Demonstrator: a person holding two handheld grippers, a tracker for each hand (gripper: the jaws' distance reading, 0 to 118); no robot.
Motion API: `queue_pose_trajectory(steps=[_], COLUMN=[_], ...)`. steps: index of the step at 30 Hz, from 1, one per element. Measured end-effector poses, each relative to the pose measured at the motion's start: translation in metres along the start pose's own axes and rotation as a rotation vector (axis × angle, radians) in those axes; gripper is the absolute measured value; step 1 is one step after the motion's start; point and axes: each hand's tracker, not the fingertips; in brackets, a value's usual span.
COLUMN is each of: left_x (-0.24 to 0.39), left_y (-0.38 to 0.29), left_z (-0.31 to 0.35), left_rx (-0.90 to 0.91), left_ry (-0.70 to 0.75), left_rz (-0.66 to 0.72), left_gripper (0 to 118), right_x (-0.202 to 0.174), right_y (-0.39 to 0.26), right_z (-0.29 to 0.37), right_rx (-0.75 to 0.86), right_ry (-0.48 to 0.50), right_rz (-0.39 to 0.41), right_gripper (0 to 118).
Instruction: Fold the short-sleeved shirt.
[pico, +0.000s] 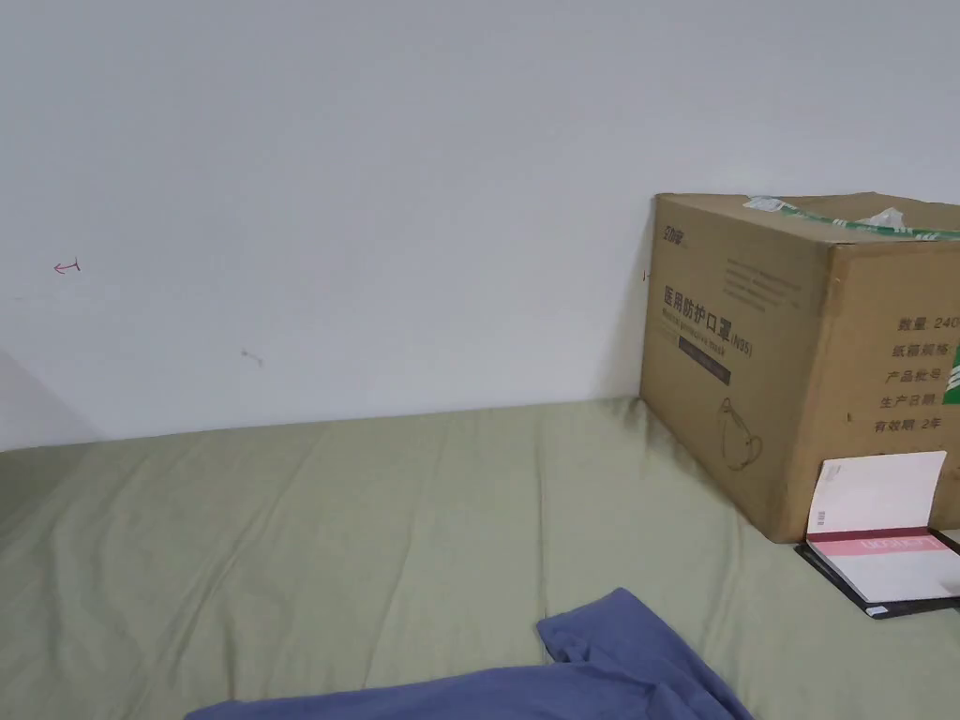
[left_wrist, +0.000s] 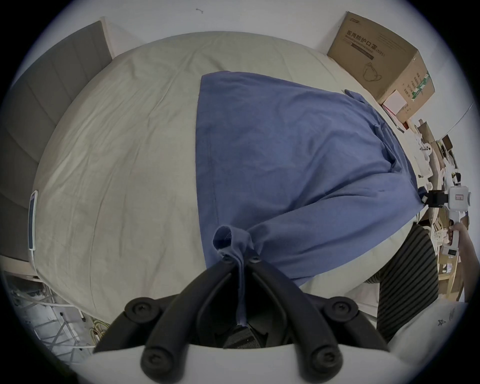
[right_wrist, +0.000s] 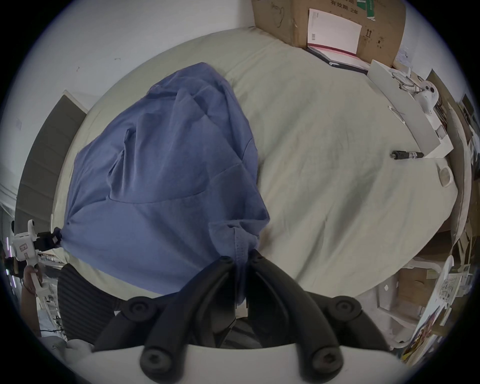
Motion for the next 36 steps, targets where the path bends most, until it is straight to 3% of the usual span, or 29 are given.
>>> queue_pose_trajectory(steps=[2, 4, 5, 6, 7, 8, 13, 15, 18, 22, 24, 25, 27, 28, 30, 32, 34, 36], left_x=[-0.003, -0.002, -0.002, -0.002, -0.002, -0.003, 0.001, 0.011, 0.038, 0.079, 0.096, 0.103, 0.116, 0.122, 0.129, 0.128, 0.128, 0.116], left_y=[-0.001, -0.001, -0.001, -0.001, 0.000, 0.000, 0.009, 0.014, 0.019, 0.036, 0.049, 0.058, 0.074, 0.082, 0.092, 0.097, 0.101, 0.126], left_z=[0.002, 0.010, 0.014, 0.020, 0.023, 0.026, 0.066, 0.094, 0.131, 0.149, 0.151, 0.150, 0.149, 0.147, 0.142, 0.141, 0.146, 0.152], left_rx=[0.048, 0.096, 0.116, 0.134, 0.148, 0.151, 0.304, 0.476, 0.786, 1.113, 1.204, 1.215, 1.212, 1.200, 1.196, 1.177, 1.169, 1.032], left_ry=[-0.011, -0.015, -0.022, -0.026, -0.032, -0.045, -0.148, -0.188, -0.112, 0.014, 0.022, 0.017, 0.034, 0.056, 0.111, 0.005, 0.026, -0.004], left_rz=[0.012, 0.020, 0.027, 0.034, 0.042, 0.056, 0.161, 0.194, 0.179, 0.079, 0.054, 0.043, 0.025, 0.010, -0.039, -0.056, -0.052, -0.086], left_gripper=[4, 17, 47, 82, 103, 107, 106, 106, 106, 104, 92, 79, 19, 0, 0, 0, 0, 0], right_x=[-0.001, 0.000, 0.000, 0.000, 0.001, -0.001, -0.022, -0.042, -0.077, -0.130, -0.156, -0.168, -0.185, -0.190, -0.192, -0.191, -0.189, -0.180], right_y=[-0.001, -0.001, -0.002, -0.002, -0.001, 0.000, 0.005, 0.007, 0.014, 0.024, 0.035, 0.040, 0.054, 0.061, 0.071, 0.081, 0.083, 0.085], right_z=[0.003, 0.009, 0.013, 0.018, 0.022, 0.027, 0.063, 0.086, 0.120, 0.145, 0.146, 0.146, 0.146, 0.145, 0.142, 0.138, 0.137, 0.133], right_rx=[0.021, 0.081, 0.102, 0.122, 0.142, 0.156, 0.273, 0.401, 0.639, 0.972, 1.099, 1.148, 1.186, 1.180, 1.165, 1.143, 1.135, 1.102], right_ry=[0.017, 0.024, 0.034, 0.043, 0.052, 0.040, 0.042, 0.055, 0.136, 0.184, 0.179, 0.164, 0.120, 0.134, 0.172, 0.181, 0.174, 0.187], right_rz=[-0.012, -0.074, -0.099, -0.125, -0.146, -0.150, -0.095, -0.059, -0.009, 0.140, 0.198, 0.204, 0.176, 0.160, 0.116, 0.091, 0.083, 0.093], right_gripper=[4, 7, 22, 49, 82, 98, 98, 98, 97, 96, 90, 76, 13, 6, 5, 2, 2, 2])
